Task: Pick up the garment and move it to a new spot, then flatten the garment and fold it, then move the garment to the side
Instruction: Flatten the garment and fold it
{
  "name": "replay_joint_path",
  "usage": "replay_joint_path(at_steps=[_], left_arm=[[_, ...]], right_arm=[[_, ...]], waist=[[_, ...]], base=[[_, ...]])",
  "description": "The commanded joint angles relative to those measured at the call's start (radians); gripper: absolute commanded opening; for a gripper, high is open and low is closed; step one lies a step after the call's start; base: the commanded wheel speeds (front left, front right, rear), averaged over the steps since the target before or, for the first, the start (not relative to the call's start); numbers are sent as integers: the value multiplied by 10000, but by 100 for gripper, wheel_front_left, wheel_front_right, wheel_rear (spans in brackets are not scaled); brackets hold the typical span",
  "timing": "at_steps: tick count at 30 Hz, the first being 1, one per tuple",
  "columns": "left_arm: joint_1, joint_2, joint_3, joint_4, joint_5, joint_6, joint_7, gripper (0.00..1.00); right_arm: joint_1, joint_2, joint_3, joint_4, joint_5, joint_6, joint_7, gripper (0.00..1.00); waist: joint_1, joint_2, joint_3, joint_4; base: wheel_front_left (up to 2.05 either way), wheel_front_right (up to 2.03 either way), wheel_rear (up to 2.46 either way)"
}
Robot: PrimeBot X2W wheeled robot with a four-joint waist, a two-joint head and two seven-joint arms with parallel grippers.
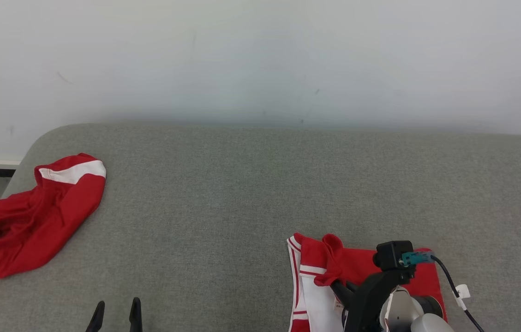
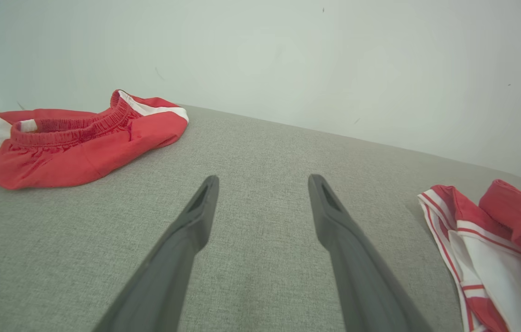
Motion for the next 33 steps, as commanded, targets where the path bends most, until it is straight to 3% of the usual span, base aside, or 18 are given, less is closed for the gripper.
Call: replay_joint_path(at_steps=[1, 14, 15, 16, 22, 27, 33], left_arm=[[130, -23, -2, 20, -12, -6, -27, 100], [-27, -80, -136, 202, -102, -68, -28, 100], [-23, -82, -127, 211, -113, -71, -28, 100], [-21, -82, -114, 222, -119, -74, -28, 100], [-16, -93, 17, 226, -122, -81, -28, 100], [58, -118, 144, 163, -93, -64, -28, 100], [13, -181, 181, 132, -44, -71, -28, 100]], right_arm=[[-119, -4, 59, 81, 98, -24, -99, 0], [-757, 1, 946, 1452, 929, -24, -612, 0], [-801, 3, 1019, 1527, 980, -24, -622, 42], [-846, -3, 1064, 1589, 997, -24, -664, 100], [-999, -5, 1203, 1314, 1346, -24, -996, 100], [-856, -6, 677, 230, 1855, -24, -1270, 100], [-182, -150, -1347, -1128, 155, -24, -1450, 100]], waist=[[1, 0, 2, 93], [1, 0, 121, 585], [1, 0, 121, 590], [1, 0, 120, 589], [1, 0, 50, 455], [1, 0, -40, 187], [1, 0, -80, -156]], base=[[0, 0, 0], [0, 0, 0], [0, 0, 0], [0, 0, 0], [0, 0, 0], [0, 0, 0], [0, 0, 0]])
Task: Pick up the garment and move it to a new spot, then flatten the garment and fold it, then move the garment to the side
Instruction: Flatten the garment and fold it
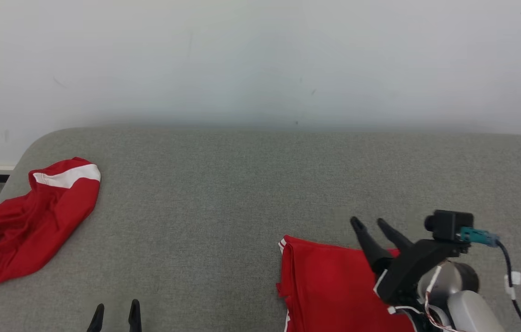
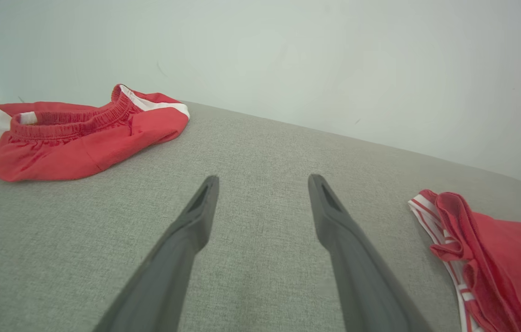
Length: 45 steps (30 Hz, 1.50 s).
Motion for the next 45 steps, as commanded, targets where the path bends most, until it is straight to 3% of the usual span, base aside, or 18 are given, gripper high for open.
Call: replay_joint_path(at_steps=[1, 4, 9, 21, 32, 45], left_arm=[[-35, -32, -24, -7, -1, -18, -28, 100], [-93, -60, -84, 37, -22, -21, -28, 100], [-123, -82, -105, 70, -80, -26, -28, 100], [-190, -46, -65, 84, -153, -29, -28, 100], [-203, 50, -193, 138, -207, -31, -28, 100], [-320, 156, -321, 165, -205, -31, -28, 100]], right_arm=[[302, -190, -351, -289, -513, -24, -129, 100], [945, -283, -936, -712, -1335, -24, -225, 100], [1759, -484, -1054, -1317, -2261, -24, -282, 100], [3704, -194, 830, -2307, -3403, -24, -696, 100], [3532, 22, 2112, -1561, -3877, -24, -820, 100], [2739, 47, 2585, -287, -4083, -24, -704, 100]], waist=[[0, 0, -10, -100], [0, 0, 7, -147], [0, 0, 61, -227], [0, 0, 217, -281], [0, 0, 265, -38], [0, 0, 504, 398]], base=[[0, 0, 0], [0, 0, 0], [0, 0, 0], [0, 0, 0], [0, 0, 0], [0, 0, 0]])
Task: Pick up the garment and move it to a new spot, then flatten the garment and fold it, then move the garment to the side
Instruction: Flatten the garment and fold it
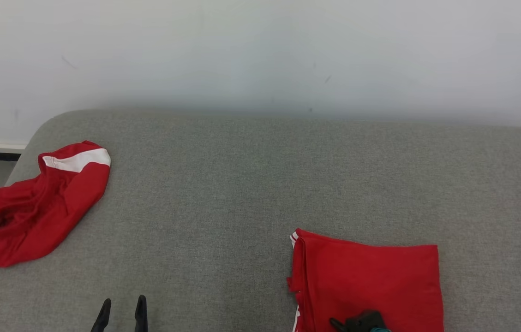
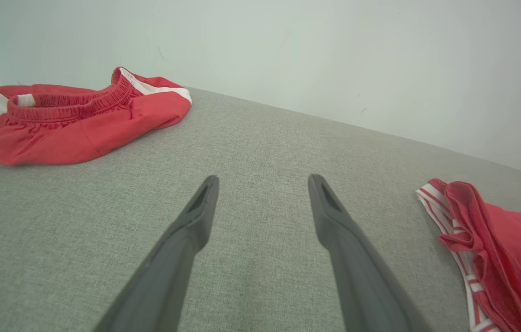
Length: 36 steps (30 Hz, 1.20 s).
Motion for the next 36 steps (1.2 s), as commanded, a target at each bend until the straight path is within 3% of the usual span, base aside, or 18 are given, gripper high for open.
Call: replay_joint_path(at_steps=[1, 7, 9, 11, 15, 16, 34, 35, 36], left_arm=[[-127, 56, -6, 14, -61, -22, -28, 100], [-237, 67, -37, 20, -76, -22, -28, 100], [-260, 60, -36, 20, -82, -22, -28, 100], [-270, 52, -25, 13, -82, -22, -28, 100], [-276, 27, -4, 14, -68, -22, -28, 100], [-280, 20, 9, 15, -61, -22, -28, 100], [-345, -12, 21, 13, -49, -22, -28, 100], [-338, -16, 22, 17, -45, -22, -28, 100], [-324, -19, 30, 22, -42, -22, -28, 100]], right_arm=[[-182, 14, 4, 167, -146, -24, 47, 100], [-446, 16, 60, 480, -251, -25, 164, 97], [-499, 14, 60, 564, -316, -25, 226, 76], [-550, 15, 55, 616, -353, -25, 267, 66], [-579, 17, 47, 634, -421, -25, 313, 1], [-584, 17, 58, 625, -428, -25, 297, 0], [-895, 18, 819, 645, 855, -25, 142, 0], [-925, 18, 827, 687, 909, -25, 96, 45], [-953, 18, 830, 719, 999, -25, 53, 100]], waist=[[0, 0, 104, 117], [0, 0, 235, 281], [0, 0, 280, 330], [0, 0, 314, 360], [0, 0, 364, 385], [0, 0, 370, 385], [0, 0, 413, 211], [0, 0, 417, 204], [0, 0, 416, 194]], base=[[0, 0, 0], [0, 0, 0], [0, 0, 0], [0, 0, 0], [0, 0, 0], [0, 0, 0], [0, 0, 0], [0, 0, 0], [0, 0, 0]])
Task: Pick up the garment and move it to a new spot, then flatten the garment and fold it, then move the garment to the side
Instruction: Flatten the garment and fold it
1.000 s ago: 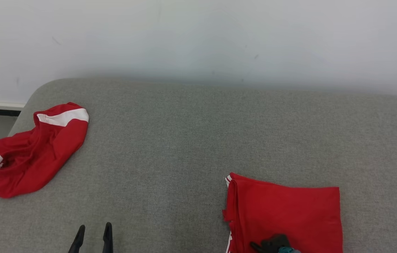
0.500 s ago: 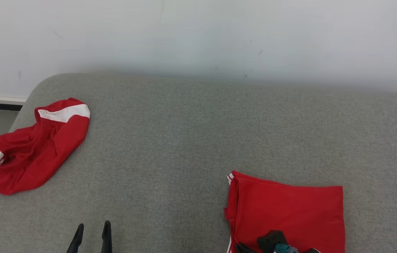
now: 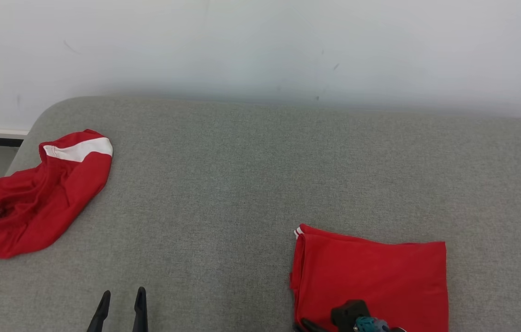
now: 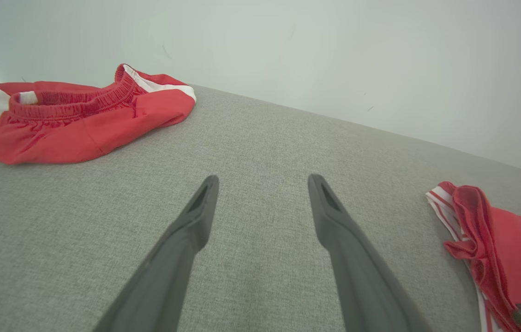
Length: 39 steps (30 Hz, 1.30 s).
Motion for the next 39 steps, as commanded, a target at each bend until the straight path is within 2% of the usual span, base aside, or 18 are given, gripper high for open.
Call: replay_joint_path(at_steps=[1, 10, 14, 24, 30, 33, 39], left_arm=[[-42, -19, 37, 22, -24, -22, -28, 100], [317, -69, 430, -28, 38, -22, -28, 100], [408, -104, 587, -108, 60, -22, -28, 100], [543, -241, 862, -225, 136, -21, -28, 100], [445, -298, 1109, -289, 324, -21, -28, 100], [425, -322, 1226, -251, 419, -21, -28, 100], [577, -335, 1430, -106, 899, -19, -28, 100]], right_arm=[[-99, 18, 46, 28, 132, -25, -129, 100], [-11, 9, -42, -634, 1591, -25, -916, 100], [81, 7, -485, -959, 1437, -25, -1124, 100], [443, 15, -2455, -1828, 316, -25, -2152, 100], [629, 7, -3376, -1799, -176, -25, -2668, 100], [644, -61, -3602, -1732, -279, -25, -2903, 100], [525, -699, -3432, -1376, 19, -25, -3638, 100]], waist=[[-1, -1, -13, -22], [-1, -1, -495, -478], [-1, -1, -612, -732], [-1, -1, -901, -1551], [-1, -1, -1088, -1844], [-1, -1, -1209, -1942], [-1, -1, -1399, -2108]], base=[[0, 0, 0], [0, 0, 0], [0, 0, 0], [0, 0, 0], [0, 0, 0], [0, 0, 0], [0, 0, 0]])
